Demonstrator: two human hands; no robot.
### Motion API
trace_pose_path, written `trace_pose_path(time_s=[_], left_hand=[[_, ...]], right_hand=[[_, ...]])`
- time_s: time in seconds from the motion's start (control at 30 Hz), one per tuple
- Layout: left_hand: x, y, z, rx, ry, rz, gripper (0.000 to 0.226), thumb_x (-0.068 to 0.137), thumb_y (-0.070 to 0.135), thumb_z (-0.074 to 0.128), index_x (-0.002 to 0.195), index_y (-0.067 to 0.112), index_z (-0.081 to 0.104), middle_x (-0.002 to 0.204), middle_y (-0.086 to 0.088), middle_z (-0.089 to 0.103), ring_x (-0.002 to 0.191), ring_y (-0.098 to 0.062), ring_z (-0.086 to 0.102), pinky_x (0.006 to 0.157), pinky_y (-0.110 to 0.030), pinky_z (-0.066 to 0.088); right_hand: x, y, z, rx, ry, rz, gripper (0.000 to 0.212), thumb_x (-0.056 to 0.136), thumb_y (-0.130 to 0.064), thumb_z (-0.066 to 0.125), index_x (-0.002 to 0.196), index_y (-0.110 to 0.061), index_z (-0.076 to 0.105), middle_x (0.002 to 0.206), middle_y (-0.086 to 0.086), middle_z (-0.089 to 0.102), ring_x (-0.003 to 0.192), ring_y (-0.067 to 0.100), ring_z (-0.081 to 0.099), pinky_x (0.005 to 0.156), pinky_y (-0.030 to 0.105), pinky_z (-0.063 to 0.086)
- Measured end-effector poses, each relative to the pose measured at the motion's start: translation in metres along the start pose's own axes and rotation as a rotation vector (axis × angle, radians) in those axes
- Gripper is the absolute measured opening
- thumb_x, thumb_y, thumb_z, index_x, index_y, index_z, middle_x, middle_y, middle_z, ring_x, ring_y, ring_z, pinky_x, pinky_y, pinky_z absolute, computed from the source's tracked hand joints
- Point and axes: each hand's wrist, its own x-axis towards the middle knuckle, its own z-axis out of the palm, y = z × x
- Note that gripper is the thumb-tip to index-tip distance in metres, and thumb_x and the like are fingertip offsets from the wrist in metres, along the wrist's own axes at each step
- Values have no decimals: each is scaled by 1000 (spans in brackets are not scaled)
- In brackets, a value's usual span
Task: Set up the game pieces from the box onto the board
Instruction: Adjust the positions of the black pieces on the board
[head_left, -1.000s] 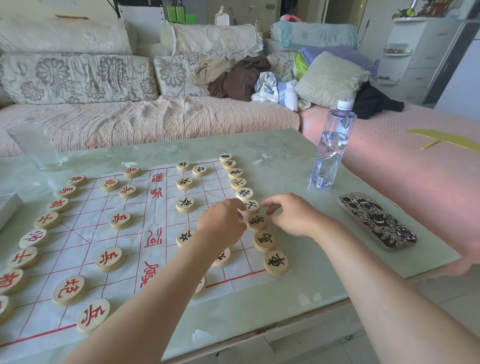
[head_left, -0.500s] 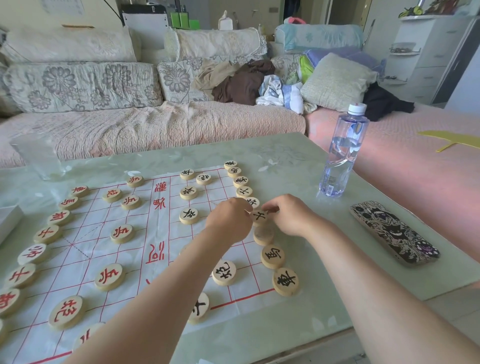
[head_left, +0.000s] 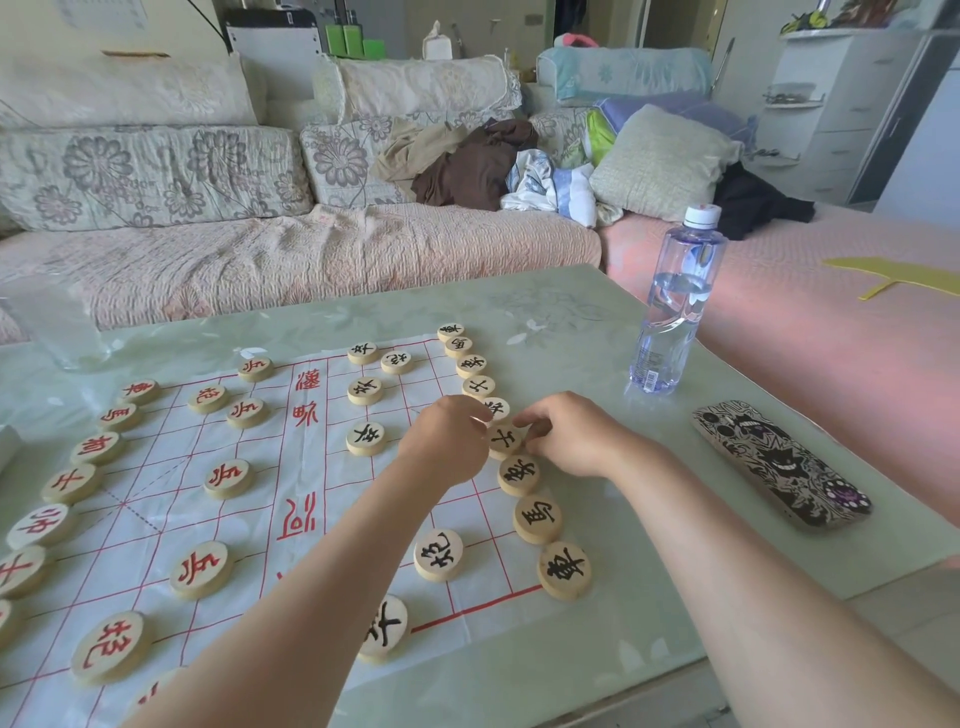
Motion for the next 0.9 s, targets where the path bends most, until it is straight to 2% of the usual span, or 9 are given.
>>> trace_pose_path(time_s=[0.1,0.3,0.43,0.53,0.6,0.73,0.9], left_hand=[[2,-4,0,82,24,-11,34,84,14,59,112,33,63,105,14,67,100,-15,62,82,-34,54],[3,-6,5,127,-11,0,25,79,26,72,102,34,67,104,10,69,100,-16,63,82,-36,56],[6,-8,2,144,-15,5,31,81,19,60,108,33,65,108,10,67,102,-17,62,84,-37,55],[13,-10,-6,135,-2,3,38,80,11,55,115,26,62,110,5,66,102,-21,61,86,-40,54],[19,-10,-11,142,15,-7,40,81,11,54,117,28,61,110,6,66,102,-21,61,86,-39,54],[29,-10,-11,140,1,-28,46,82,11,52,124,31,58,117,7,64,108,-21,60,88,-38,53],[40,-8,-2,134,-11,3,44,84,11,49,118,35,61,109,9,66,103,-21,61,87,-38,53]], right_hand=[[-2,-1,0,7,13,-4,33,88,-17,67,118,-31,70,98,-9,70,95,15,64,81,27,49],[-2,-3,1,50,18,-19,27,87,-22,72,112,-33,72,92,-11,68,91,15,65,82,28,50],[2,1,0,46,7,-16,28,88,-18,68,111,-34,72,94,-11,68,92,14,65,80,25,49],[9,5,-1,34,45,7,36,92,-13,54,122,-27,68,111,-6,69,106,15,63,87,23,46],[15,9,0,37,110,22,37,94,-14,51,124,-26,67,119,-4,68,113,16,61,93,25,45],[26,9,6,61,190,22,34,95,-18,53,125,-27,66,123,-6,67,116,16,60,101,31,45],[45,8,11,118,153,37,31,89,-27,67,120,-31,68,109,-11,67,106,14,61,92,29,46]])
